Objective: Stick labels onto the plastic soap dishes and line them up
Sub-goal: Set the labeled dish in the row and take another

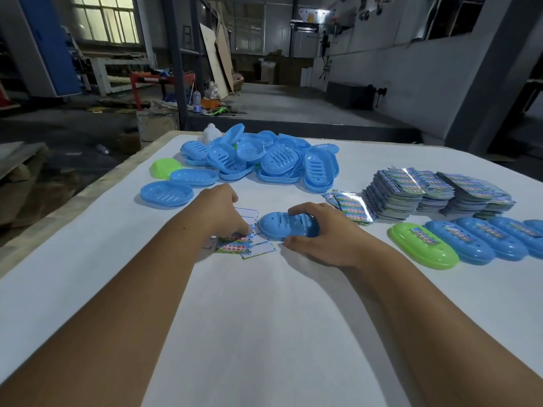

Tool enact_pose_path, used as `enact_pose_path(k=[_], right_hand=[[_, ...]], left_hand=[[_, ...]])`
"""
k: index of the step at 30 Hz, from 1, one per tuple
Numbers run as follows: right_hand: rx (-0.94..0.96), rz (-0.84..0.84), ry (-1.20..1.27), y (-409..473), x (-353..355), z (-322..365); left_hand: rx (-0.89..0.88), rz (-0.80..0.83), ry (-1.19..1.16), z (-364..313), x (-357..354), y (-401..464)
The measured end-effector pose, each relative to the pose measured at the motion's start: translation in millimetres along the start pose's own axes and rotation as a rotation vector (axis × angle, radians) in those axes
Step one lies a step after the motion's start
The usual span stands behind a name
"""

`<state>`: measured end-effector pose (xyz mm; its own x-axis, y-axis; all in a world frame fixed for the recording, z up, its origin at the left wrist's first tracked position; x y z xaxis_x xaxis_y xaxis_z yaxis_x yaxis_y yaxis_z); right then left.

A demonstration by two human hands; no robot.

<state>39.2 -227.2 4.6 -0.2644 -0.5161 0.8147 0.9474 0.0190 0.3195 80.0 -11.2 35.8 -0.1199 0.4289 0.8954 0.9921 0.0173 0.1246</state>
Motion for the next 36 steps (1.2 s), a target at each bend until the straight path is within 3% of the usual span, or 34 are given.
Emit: enact_pose_path(k=[7, 10, 13, 17, 24, 36], right_hand=[[-0.013, -0.006, -0.008, -2, 0, 1], [-0.017, -0.108, 0.059, -1, 4, 5], [-0.043, -0.294, 0.337, -1, 13, 15], [-0.131, -0.214, 0.835, 2, 11, 22], [-0.263, -0.292, 0.88, 7, 16, 11], [-0.331, -0.254, 0.946, 6, 17, 11]], left_hand=[[0.03, -0.084, -0.154, 2, 3, 7], [-0.02, -0.16, -0.269, -3, 8, 11], [-0.059, -0.138, -0.541, -13, 12, 7], [-0.14, -0.019, -0.742, -30, 7, -5], [-0.076, -0.071, -0.759, -31, 7, -2], [-0.122, -0.07, -0.704, -36, 7, -6]])
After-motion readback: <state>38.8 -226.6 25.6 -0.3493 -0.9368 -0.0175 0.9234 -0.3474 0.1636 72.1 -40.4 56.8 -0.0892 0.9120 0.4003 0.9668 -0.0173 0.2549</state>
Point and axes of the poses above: each hand's wrist, its own y-axis towards the middle knuckle, its own x-axis out of the back of the hand, z = x × y, the point moved 5 cm from there along y, towards the middle knuckle, and after that the axes turned 11 degrees about -z, right-handed, at the moved point
